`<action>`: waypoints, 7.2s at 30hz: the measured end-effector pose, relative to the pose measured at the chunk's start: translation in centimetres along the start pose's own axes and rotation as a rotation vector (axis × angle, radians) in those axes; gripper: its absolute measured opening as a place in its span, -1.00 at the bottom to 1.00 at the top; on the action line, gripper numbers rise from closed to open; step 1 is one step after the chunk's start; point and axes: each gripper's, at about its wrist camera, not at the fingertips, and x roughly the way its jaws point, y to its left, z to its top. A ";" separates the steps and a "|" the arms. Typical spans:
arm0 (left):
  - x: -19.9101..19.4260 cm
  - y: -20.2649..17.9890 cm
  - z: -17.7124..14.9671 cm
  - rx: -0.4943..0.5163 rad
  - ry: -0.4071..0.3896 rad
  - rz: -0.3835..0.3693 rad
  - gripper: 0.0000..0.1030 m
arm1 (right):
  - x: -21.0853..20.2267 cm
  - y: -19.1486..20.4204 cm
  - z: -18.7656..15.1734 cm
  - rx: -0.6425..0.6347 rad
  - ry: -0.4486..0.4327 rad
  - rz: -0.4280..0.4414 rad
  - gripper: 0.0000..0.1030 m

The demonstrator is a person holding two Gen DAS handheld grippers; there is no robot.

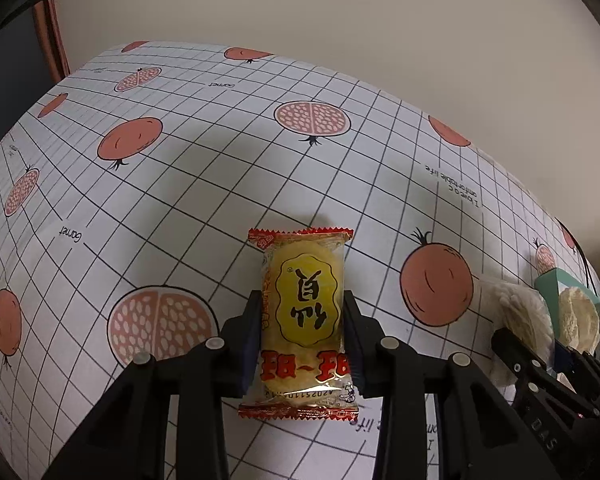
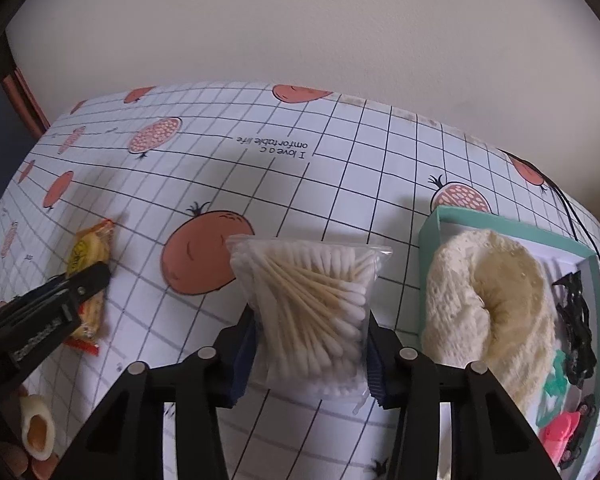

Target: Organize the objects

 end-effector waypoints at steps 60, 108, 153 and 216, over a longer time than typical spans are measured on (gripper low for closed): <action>-14.1 -19.3 -15.4 0.349 -0.046 -0.278 -0.26 | -13.7 -19.4 -16.7 0.324 -0.014 -0.095 -0.05; -10.6 -23.2 -17.1 0.357 0.006 -0.321 -0.10 | -12.4 -20.9 -17.9 0.405 -0.015 -0.084 0.02; -8.8 -11.9 -13.2 0.058 -0.081 -0.053 1.00 | -13.2 -18.2 -16.4 0.354 -0.121 -0.074 1.00; -20.2 -5.1 -19.4 0.165 -0.298 -0.054 1.00 | -20.3 -8.5 -23.0 0.301 -0.254 -0.031 1.00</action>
